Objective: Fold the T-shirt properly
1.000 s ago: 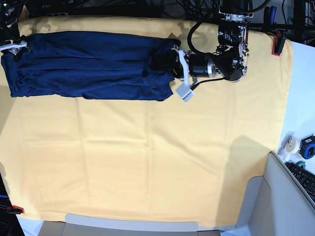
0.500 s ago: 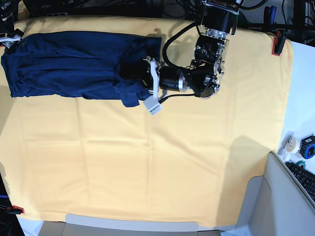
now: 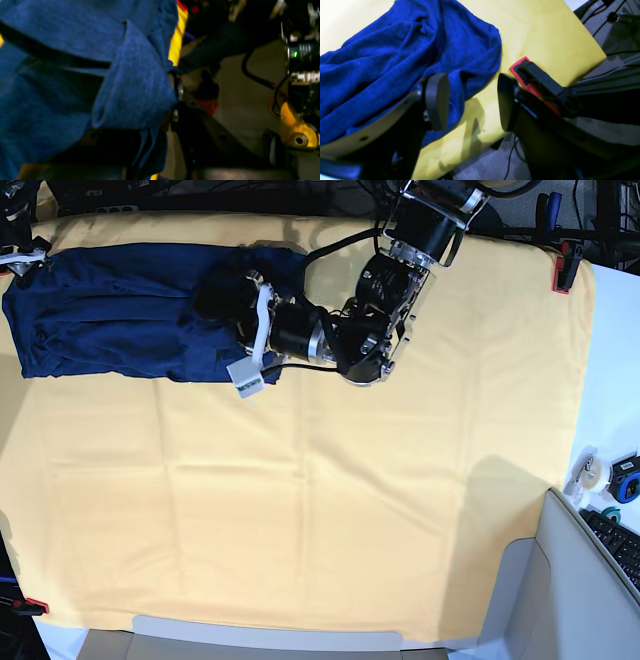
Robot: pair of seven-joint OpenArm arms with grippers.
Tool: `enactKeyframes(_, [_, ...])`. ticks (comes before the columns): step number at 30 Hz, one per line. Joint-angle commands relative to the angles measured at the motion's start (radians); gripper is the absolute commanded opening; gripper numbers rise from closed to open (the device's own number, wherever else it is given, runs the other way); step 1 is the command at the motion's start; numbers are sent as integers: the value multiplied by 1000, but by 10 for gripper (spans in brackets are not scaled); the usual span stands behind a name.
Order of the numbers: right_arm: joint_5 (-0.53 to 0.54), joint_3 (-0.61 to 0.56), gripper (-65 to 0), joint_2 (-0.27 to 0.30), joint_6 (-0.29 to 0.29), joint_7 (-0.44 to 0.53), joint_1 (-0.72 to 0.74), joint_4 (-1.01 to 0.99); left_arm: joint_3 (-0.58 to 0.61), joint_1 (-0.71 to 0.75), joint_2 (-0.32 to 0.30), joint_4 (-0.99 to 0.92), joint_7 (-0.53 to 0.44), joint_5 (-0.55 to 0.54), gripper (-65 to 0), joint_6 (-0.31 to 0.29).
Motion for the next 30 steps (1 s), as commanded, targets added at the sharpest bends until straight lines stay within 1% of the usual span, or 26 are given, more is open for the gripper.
enactKeyframes(1, [11,7,-343,4,1,23,-5,15,15,-32,11,17,-45,-36,-648,-2])
enactKeyframes(5, [9,8,-343,2,1,23,-5,15,48,-60,11,-33,-75,-36,-648,-2])
enactKeyframes(9, [9,5,-343,1,1,23,-5,15,62,-72,11,-99,-139,-36,-648,-2])
enactKeyframes(12, [9,5,-343,1,1,23,-5,15,85,-87,11,-131,-168,-36,-648,-2])
enactKeyframes(30, [9,5,-343,-1,1,23,-5,13,76,-109,11,-137,-268,-40,-648,-2])
